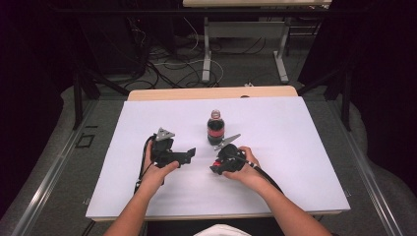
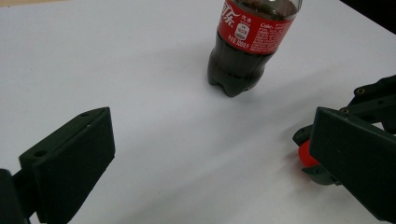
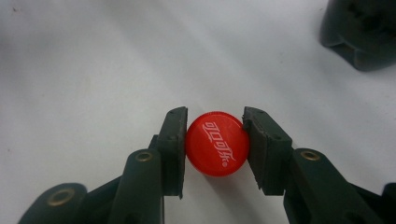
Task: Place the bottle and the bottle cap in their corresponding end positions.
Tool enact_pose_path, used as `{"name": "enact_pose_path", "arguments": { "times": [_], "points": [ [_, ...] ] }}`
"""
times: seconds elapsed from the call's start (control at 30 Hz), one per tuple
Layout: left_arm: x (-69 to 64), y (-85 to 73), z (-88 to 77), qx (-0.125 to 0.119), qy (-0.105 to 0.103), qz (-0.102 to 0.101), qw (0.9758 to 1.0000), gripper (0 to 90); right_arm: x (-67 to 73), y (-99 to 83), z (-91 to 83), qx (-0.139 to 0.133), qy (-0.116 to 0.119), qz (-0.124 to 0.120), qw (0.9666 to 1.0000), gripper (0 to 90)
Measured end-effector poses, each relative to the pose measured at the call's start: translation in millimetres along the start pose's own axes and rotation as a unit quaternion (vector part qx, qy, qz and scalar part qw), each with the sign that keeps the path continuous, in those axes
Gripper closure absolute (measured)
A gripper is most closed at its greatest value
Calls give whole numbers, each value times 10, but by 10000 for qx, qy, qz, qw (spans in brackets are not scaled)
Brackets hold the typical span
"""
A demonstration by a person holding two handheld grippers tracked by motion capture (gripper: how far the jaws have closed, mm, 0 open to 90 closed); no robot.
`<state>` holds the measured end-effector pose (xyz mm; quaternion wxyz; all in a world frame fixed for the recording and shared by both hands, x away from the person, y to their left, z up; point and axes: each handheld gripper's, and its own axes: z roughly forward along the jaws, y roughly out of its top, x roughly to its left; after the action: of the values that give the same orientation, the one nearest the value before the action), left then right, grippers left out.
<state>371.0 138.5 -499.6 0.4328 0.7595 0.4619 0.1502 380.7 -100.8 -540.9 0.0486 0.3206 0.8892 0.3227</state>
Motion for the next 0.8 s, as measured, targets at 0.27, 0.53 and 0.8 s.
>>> {"name": "enact_pose_path", "arguments": {
  "times": [0.27, 0.53, 0.8],
  "points": [
    [44, 11, -34, -51, 28, -80, 10000, 5, 10, -7, 33, 32, -42, -85, 10000, 587],
    [79, 13, -46, -47, 52, -144, 9999, 5, -12, 2, -16, -174, 60, -19, 9998, 441],
    [129, 12, -66, -47, 95, -243, 9997, 5, -174, -14, -338, -696, -73, -10, 9976, 352]
  ]
}}
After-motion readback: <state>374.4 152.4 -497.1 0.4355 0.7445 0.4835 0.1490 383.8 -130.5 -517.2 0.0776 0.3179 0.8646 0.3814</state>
